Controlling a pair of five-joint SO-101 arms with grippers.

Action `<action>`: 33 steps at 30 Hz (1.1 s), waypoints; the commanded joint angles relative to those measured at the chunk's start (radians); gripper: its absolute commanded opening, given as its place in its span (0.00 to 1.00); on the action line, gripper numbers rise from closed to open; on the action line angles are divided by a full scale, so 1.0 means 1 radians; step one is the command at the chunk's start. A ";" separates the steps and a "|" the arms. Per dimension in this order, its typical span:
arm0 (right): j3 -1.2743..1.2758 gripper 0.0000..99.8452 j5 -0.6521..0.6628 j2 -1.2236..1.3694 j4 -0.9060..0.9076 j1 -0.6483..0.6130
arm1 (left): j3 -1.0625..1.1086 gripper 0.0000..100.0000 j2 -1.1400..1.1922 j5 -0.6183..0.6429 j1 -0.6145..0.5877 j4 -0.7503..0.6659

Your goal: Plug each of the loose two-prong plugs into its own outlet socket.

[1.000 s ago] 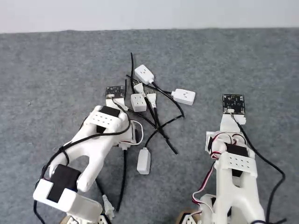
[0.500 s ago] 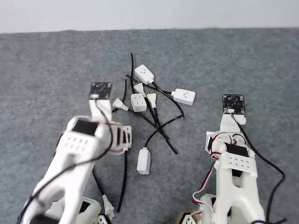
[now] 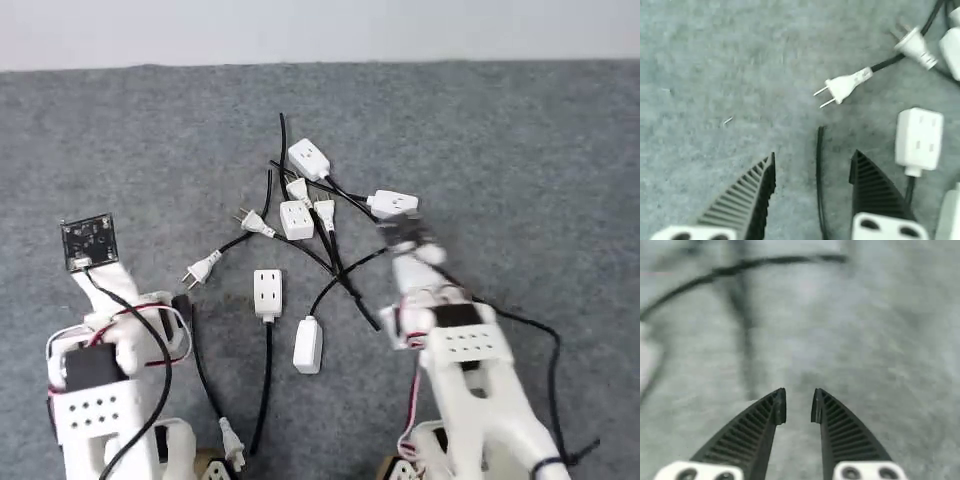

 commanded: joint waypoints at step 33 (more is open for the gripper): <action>-0.224 0.11 -0.531 0.145 -0.024 -1.170 | -0.628 0.22 1.175 0.253 -0.491 -0.307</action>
